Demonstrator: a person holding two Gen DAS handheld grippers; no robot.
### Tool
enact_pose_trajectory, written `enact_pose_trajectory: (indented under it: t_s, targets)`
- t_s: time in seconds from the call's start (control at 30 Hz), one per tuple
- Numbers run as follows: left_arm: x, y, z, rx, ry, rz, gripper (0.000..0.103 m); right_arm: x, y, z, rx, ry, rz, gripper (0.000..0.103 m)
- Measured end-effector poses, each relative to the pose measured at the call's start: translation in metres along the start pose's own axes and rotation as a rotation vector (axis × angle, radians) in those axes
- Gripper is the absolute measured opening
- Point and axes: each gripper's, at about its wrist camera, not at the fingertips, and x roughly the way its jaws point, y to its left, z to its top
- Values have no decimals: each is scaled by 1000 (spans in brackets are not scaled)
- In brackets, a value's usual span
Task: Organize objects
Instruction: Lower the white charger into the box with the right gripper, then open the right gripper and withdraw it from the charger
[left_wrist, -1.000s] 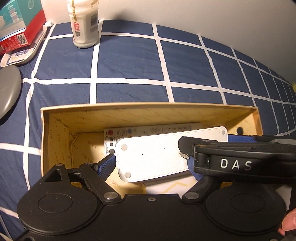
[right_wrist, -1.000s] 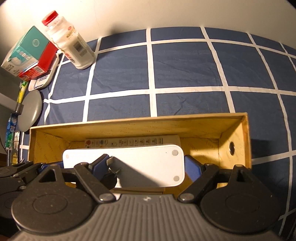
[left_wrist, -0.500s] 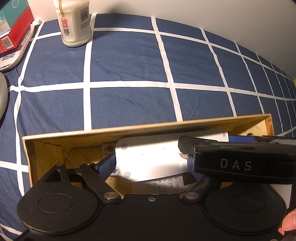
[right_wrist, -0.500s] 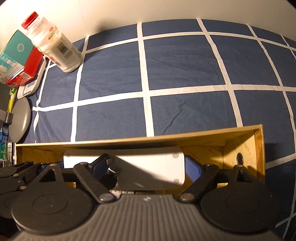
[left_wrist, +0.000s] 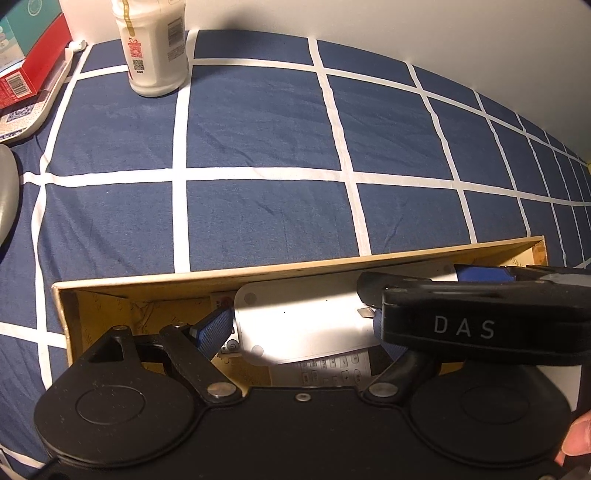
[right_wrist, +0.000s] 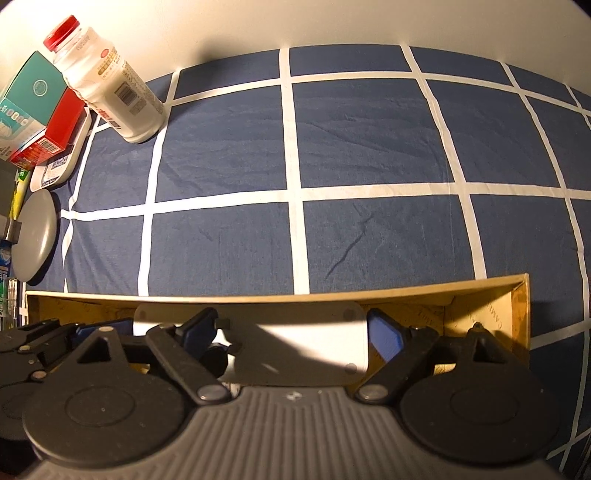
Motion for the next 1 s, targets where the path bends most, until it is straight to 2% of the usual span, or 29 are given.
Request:
enact_pose_trajectory:
  t_s: [0.23, 0.5, 0.67, 1.0]
  targets:
    - [-13, 0, -10, -30, -16, 24, 83, -14, 0, -6, -9, -24, 0, 87]
    - [-44, -11, -32, -38, -62, 33, 84, -50, -4, -20, -26, -78, -18, 88]
    - [-64, -19, -50, -41, -93, 37, 86, -76, -7, -37, -35, -118, -17, 94]
    - [-98, -36, -92, -74, -149, 54, 89, -121, -17, -78, -51, -170, -10, 97]
